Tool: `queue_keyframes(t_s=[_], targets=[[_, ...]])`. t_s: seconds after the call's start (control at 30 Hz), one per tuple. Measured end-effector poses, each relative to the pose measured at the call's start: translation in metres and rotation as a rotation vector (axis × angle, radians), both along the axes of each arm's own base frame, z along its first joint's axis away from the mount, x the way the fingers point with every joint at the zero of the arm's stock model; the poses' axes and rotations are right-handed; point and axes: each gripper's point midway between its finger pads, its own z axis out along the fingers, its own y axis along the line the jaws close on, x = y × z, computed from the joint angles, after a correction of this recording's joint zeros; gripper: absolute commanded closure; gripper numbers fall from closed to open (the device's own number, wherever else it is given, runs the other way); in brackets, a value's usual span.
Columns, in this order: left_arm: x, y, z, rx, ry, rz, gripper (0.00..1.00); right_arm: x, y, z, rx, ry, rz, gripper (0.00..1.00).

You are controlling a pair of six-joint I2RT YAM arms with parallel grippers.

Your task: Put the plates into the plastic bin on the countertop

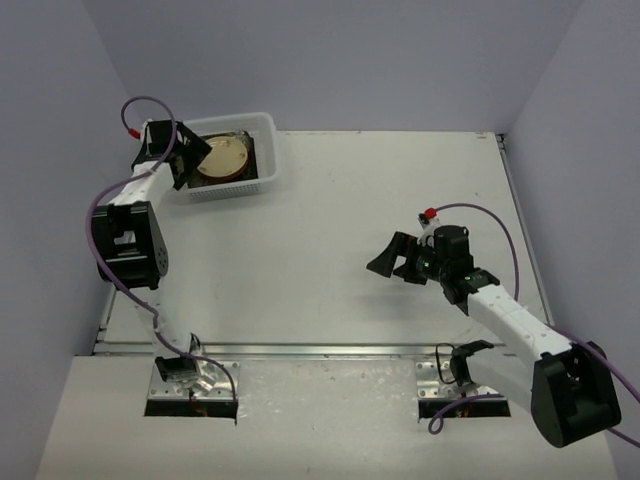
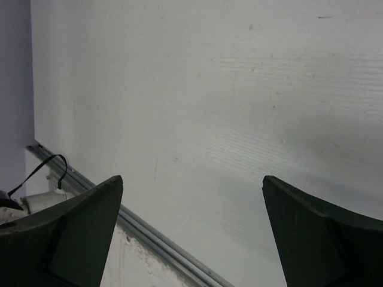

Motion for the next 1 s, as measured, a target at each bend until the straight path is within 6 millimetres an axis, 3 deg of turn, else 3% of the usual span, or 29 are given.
queue_keyframes(t_s=[0.1, 0.23, 0.33, 0.43, 0.53, 0.7, 0.83, 1.0], targets=[[-0.021, -0.012, 0.014, 0.054, 0.016, -0.048, 0.0, 0.005, -0.005, 0.014, -0.058, -0.021, 0.005, 0.01], [-0.057, -0.058, 0.066, 0.166, -0.047, -0.193, 0.0, 0.014, -0.015, 0.051, -0.19, -0.09, 0.0, 0.01], [-0.114, -0.104, 0.119, 0.219, -0.182, -0.338, 0.0, 0.016, -0.021, 0.085, -0.292, -0.161, -0.001, 0.01], [-0.165, -0.101, 0.146, 0.277, -0.286, -0.359, 0.0, 0.011, -0.033, 0.11, -0.394, -0.207, -0.014, 0.01], [-0.201, -0.092, 0.152, 0.335, -0.318, -0.376, 0.0, 0.007, -0.054, 0.123, -0.492, -0.236, -0.059, 0.01], [-0.233, -0.098, 0.161, 0.394, -0.39, -0.433, 0.0, -0.004, -0.091, 0.127, -0.63, -0.294, -0.133, 0.01], [-0.257, -0.105, 0.119, 0.396, -0.393, -0.496, 0.0, -0.015, -0.112, 0.124, -0.683, -0.351, -0.184, 0.01], [-0.276, -0.114, 0.094, 0.4, -0.424, -0.536, 0.0, -0.023, -0.119, 0.125, -0.688, -0.393, -0.195, 0.01]])
